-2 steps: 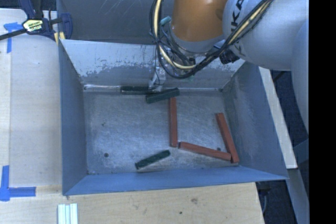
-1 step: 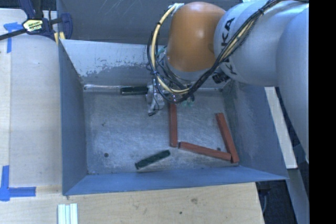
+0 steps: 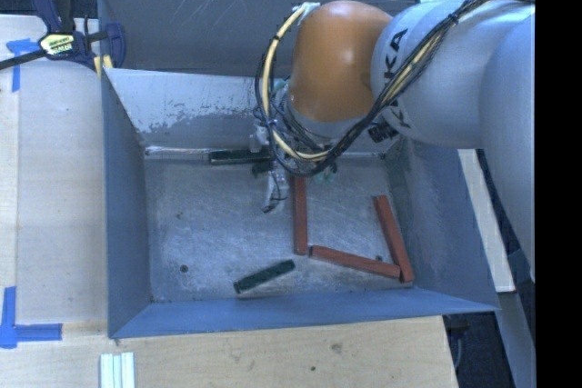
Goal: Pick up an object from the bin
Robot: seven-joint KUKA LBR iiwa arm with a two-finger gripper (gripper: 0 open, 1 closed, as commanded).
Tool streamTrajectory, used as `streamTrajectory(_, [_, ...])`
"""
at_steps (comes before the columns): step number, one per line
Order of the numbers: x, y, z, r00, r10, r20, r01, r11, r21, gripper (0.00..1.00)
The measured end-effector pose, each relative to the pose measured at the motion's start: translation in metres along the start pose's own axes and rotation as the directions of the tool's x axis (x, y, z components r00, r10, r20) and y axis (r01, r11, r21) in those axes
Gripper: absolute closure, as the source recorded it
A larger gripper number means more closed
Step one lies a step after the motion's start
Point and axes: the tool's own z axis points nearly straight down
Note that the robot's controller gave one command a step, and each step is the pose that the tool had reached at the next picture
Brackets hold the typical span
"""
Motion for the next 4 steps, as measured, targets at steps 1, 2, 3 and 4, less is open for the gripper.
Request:
streamTrajectory(1, [0.011,-0.102,0.067,0.89,-0.455,-0.006,0.455,0.89,0.0,0.0])
streamTrajectory(2, [0.009,-0.099,0.065,0.89,-0.455,-0.001,0.455,0.89,-0.001,1.0])
streamTrajectory(3, [0.017,-0.105,-0.045,0.931,-0.365,0.008,0.365,0.931,0.004,1.0])
streamTrajectory(4, [-0.004,-0.093,-0.114,0.711,-0.703,0.006,0.703,0.711,0.006,1.0])
